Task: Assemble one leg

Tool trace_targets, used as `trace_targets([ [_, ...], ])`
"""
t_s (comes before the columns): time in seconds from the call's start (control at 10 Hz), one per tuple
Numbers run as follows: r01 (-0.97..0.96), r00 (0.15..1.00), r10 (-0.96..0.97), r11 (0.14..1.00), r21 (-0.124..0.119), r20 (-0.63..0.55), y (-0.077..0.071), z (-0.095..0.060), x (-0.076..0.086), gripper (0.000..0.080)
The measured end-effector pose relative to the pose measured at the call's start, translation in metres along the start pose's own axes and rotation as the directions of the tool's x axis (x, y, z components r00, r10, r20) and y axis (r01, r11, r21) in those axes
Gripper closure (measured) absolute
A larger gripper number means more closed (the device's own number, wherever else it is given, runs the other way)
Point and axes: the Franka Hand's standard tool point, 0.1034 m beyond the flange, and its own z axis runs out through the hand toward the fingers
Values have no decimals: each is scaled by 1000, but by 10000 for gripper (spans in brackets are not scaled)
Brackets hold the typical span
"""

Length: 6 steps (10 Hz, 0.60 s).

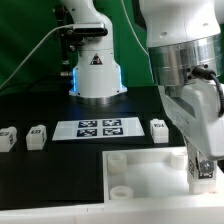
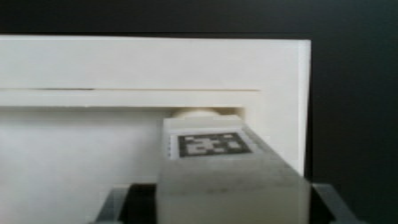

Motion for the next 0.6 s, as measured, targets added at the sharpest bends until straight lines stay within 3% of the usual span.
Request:
trace_targets([
  [0.2,58,998,-58,998,-2,0,1,1,0,488],
  [0.3,91,996,-91,996,-4,-3,1,2,0,288],
  [0.4,219,976,-219,976,-12,-4,4,3,-2,193],
  [0.6,529,848,-530,848,-45,-26,11,8,-14,163],
])
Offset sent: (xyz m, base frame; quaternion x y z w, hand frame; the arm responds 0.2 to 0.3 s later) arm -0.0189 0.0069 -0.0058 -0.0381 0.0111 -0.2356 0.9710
